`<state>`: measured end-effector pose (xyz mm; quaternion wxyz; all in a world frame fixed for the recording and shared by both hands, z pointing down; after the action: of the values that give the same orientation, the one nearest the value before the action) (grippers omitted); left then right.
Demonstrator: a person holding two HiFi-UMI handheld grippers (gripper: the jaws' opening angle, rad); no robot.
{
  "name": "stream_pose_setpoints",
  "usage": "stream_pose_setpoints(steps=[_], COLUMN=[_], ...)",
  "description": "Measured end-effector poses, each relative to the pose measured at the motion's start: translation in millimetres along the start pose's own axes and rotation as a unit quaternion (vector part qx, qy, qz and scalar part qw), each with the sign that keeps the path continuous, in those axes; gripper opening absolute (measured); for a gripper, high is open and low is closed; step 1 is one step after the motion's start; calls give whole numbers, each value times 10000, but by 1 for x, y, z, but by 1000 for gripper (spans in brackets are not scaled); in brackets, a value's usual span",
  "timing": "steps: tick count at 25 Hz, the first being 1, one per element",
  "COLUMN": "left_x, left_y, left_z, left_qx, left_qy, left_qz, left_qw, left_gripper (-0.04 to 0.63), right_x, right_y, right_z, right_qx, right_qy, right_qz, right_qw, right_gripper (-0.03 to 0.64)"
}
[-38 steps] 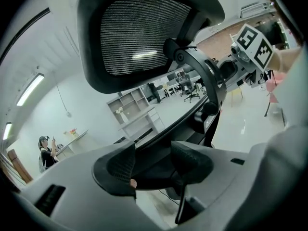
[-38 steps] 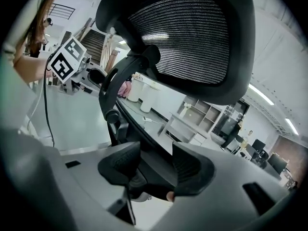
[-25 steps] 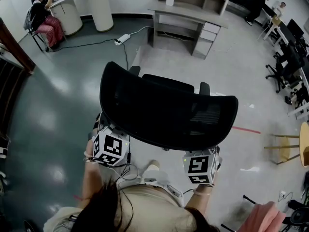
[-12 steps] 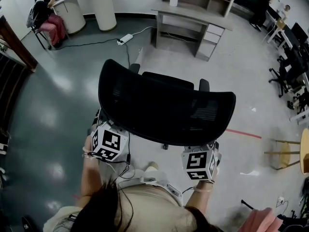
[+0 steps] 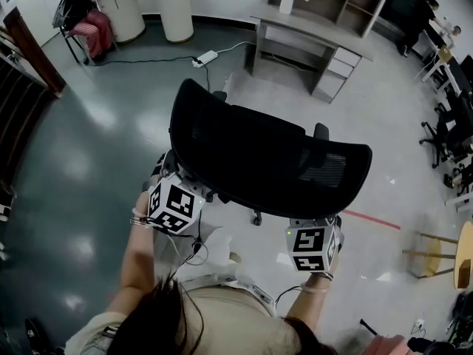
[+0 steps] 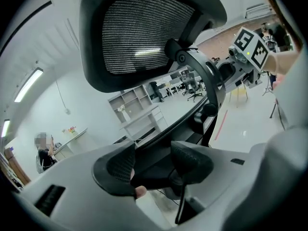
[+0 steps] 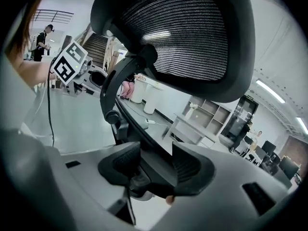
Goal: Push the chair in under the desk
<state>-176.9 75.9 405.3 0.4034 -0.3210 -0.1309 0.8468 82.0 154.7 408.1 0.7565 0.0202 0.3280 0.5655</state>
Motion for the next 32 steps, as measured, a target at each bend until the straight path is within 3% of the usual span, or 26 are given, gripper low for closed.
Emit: stream_pose_setpoints(steps=[17,23,32], left_x=[-60,-75,-94], left_y=[65,77,93], left_z=[-4,-4,-8], left_qx=[-193,-259,-366], left_qy=[-133,-213,-270], left_qz=[270,214,420], left_qw=[9994,9992,9981], left_gripper=[225,225,225], right_x=[-66,-83,-102], right_y=[-20,-25,-35], right_z=[-39,-47,-55], right_qx=[-264,-287,-318], right_qy=[215,223,189], right_qz=[204,254,303], right_qw=[9992,9990,9989], right_gripper=[215,215,216])
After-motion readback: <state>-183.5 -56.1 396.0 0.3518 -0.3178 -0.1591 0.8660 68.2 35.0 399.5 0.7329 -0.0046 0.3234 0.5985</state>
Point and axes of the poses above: the fingertips, and each gripper's own axes: x backward along the fingers, y to its left, z out of its underside, the point moved 7 cm from there along x, backward along the fingers
